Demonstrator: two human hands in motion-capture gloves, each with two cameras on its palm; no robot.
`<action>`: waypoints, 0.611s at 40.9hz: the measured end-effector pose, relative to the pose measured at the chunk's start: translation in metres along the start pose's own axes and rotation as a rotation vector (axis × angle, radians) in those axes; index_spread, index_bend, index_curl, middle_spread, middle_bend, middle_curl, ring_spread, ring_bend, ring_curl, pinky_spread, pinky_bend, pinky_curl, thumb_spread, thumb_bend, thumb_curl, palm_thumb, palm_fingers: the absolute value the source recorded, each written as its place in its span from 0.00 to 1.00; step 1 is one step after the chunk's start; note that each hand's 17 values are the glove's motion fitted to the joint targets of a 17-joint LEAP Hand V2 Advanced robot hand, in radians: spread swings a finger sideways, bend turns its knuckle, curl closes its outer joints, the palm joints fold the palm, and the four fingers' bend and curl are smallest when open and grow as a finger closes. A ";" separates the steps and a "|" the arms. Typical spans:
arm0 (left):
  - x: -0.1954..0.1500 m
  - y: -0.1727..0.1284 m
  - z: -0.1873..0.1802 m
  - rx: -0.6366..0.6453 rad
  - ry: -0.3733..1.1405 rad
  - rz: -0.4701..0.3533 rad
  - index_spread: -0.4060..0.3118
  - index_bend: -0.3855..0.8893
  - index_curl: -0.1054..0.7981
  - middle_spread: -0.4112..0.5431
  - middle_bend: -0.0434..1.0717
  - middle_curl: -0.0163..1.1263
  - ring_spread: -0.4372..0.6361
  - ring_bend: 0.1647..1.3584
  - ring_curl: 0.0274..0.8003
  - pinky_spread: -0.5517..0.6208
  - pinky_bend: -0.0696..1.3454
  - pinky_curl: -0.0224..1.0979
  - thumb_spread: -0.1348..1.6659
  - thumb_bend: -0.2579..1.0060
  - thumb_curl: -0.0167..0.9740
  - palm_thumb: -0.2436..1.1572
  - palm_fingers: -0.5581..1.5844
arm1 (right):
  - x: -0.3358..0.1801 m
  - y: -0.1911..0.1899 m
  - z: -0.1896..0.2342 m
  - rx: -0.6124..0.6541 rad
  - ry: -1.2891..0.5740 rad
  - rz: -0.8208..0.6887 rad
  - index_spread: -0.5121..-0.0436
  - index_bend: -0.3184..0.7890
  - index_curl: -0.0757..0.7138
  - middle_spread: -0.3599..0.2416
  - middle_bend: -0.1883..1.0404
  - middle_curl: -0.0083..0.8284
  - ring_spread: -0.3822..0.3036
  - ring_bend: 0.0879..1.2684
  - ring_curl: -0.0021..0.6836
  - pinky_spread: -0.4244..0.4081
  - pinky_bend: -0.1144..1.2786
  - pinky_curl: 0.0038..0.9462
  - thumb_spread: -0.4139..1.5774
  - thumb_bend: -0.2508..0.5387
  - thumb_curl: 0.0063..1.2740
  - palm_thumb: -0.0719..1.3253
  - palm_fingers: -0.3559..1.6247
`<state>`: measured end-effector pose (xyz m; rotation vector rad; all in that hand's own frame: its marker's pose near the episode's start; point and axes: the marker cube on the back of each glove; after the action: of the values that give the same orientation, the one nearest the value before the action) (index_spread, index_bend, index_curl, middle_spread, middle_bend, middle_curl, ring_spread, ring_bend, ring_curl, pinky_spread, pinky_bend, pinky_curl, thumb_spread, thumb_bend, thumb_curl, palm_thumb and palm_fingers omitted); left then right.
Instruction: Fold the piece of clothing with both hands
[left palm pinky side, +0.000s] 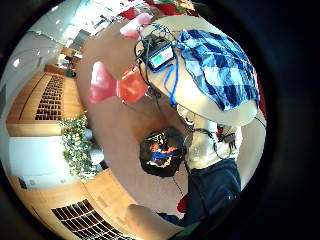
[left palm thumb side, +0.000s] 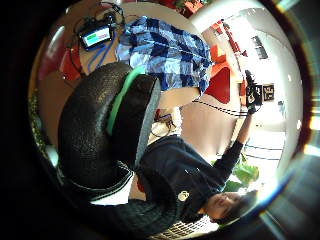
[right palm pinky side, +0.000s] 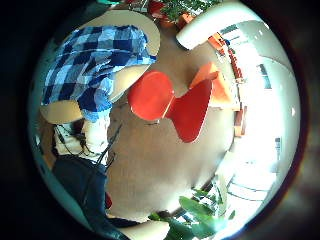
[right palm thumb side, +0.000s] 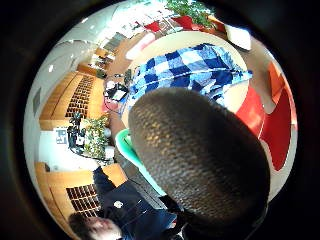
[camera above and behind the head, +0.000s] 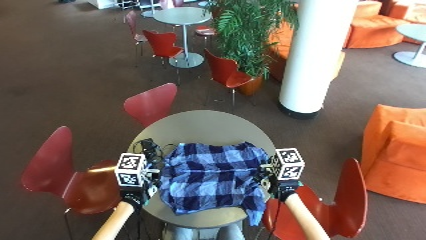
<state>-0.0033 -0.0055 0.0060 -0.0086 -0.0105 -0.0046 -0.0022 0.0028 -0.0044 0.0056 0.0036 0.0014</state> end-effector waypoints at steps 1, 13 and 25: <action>-0.001 -0.001 0.001 -0.001 -0.003 0.000 0.51 0.45 0.18 0.51 0.14 0.03 0.55 0.20 0.05 0.58 0.27 0.08 0.32 0.26 0.04 0.26 0.37 | 0.000 0.000 0.000 0.000 0.000 0.000 0.70 0.46 0.16 0.56 0.31 0.06 0.60 0.17 0.06 0.63 0.34 0.08 0.42 0.40 0.01 0.12 0.35; 0.007 -0.023 0.002 0.001 0.039 0.014 0.46 0.45 0.32 0.59 0.17 0.09 0.70 0.29 0.18 0.69 0.31 0.18 0.64 0.25 0.10 0.27 0.33 | 0.003 -0.006 -0.005 -0.008 0.014 0.000 0.37 0.44 0.32 0.54 0.30 0.18 0.65 0.19 0.21 0.73 0.36 0.21 0.72 0.38 0.06 0.13 0.32; 0.048 -0.063 0.016 -0.064 0.046 0.100 0.43 0.43 0.39 0.61 0.17 0.12 0.75 0.34 0.23 0.73 0.34 0.24 0.70 0.20 0.16 0.24 0.30 | 0.006 -0.042 0.013 -0.253 0.038 -0.079 0.29 0.37 0.34 0.54 0.28 0.24 0.66 0.22 0.28 0.78 0.45 0.30 0.78 0.35 0.12 0.18 0.29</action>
<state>0.0447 -0.0686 0.0232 -0.0730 0.0365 0.0946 0.0036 -0.0397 0.0087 -0.2477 0.0418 -0.0771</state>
